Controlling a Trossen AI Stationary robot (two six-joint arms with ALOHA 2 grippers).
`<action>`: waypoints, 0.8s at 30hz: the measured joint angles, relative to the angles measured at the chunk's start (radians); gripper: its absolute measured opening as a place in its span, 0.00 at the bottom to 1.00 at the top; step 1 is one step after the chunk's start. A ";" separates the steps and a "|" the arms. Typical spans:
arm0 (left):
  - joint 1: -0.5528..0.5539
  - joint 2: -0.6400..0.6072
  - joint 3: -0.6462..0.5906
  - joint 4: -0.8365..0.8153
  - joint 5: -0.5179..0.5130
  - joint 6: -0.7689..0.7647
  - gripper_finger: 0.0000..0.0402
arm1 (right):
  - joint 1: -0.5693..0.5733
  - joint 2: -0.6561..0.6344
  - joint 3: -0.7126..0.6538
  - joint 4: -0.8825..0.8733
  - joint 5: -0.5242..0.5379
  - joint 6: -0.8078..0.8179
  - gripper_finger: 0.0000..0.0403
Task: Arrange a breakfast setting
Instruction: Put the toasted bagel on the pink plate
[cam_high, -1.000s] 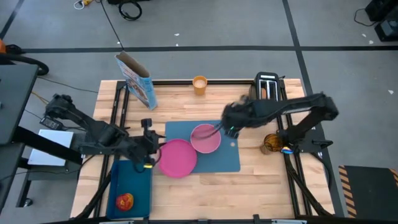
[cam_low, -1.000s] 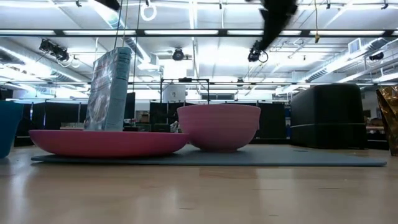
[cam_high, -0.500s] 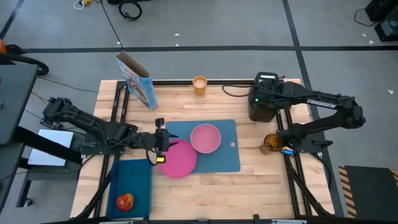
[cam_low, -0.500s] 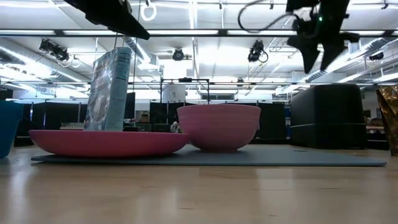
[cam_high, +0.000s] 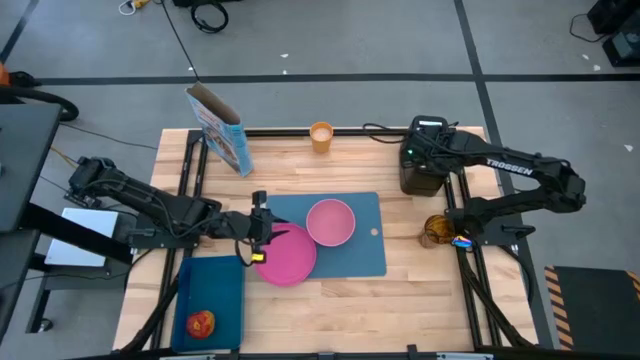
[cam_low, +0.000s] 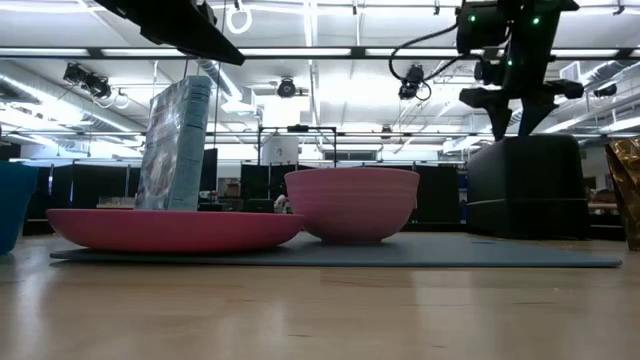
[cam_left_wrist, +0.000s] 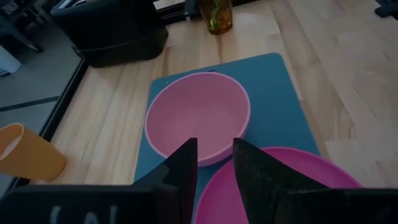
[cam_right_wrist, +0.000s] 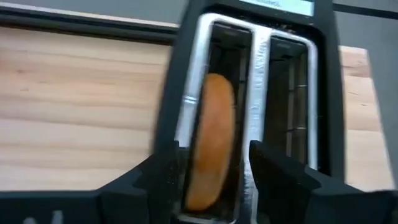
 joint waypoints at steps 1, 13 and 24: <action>0.000 0.000 0.000 0.000 0.000 0.000 0.27 | -0.007 0.001 -0.001 -0.001 0.003 0.000 0.48; 0.000 0.000 0.000 0.000 0.006 -0.006 0.27 | -0.082 0.051 0.003 0.110 -0.044 -0.053 0.36; -0.046 0.000 0.000 -0.012 0.022 -0.034 0.27 | -0.086 0.023 0.000 0.097 -0.015 -0.115 0.14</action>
